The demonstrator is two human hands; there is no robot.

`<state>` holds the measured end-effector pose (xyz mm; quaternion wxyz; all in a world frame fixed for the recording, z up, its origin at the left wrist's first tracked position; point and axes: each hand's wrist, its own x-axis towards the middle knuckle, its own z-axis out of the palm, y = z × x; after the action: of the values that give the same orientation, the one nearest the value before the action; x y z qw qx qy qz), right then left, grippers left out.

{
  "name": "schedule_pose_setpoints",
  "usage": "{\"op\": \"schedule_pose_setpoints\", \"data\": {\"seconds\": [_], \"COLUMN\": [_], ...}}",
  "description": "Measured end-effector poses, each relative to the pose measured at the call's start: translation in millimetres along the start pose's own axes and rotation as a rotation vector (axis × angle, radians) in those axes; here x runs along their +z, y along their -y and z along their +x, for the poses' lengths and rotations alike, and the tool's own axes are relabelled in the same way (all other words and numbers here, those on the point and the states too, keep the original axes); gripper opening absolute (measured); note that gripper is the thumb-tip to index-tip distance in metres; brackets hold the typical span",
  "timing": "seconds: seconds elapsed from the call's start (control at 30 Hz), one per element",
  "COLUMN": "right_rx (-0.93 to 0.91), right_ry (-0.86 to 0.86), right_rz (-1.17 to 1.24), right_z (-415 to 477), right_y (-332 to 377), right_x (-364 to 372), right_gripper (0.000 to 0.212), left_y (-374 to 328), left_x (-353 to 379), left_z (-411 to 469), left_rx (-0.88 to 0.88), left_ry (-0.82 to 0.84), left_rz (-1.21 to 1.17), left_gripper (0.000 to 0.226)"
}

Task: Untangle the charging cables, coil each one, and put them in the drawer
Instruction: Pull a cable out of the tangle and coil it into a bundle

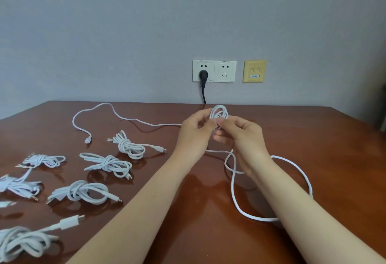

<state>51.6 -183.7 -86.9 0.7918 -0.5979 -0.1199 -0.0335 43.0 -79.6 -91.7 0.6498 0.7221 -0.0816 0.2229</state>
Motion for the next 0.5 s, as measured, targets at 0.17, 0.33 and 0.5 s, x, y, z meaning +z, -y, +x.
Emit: {"op": "schedule_pose_setpoints", "data": {"seconds": [0.17, 0.33, 0.5], "right_rx": [-0.132, -0.249, -0.096], "right_ry": [-0.11, -0.194, -0.07], "right_rz": [-0.213, -0.389, -0.197], "right_z": [-1.1, -0.8, 3.7], "right_y": [-2.1, -6.2, -4.2], "right_x": [-1.2, -2.3, -5.7], "right_gripper": [0.004, 0.01, 0.006], "left_y": [3.5, 0.5, -2.2], "left_x": [0.3, -1.1, 1.1], "left_z": [-0.6, -0.7, -4.3], "left_rx": [0.057, -0.009, -0.224], "left_ry": [0.002, 0.035, 0.003], "left_rz": [0.133, 0.093, -0.26], "left_gripper": [0.023, 0.024, 0.019]}}
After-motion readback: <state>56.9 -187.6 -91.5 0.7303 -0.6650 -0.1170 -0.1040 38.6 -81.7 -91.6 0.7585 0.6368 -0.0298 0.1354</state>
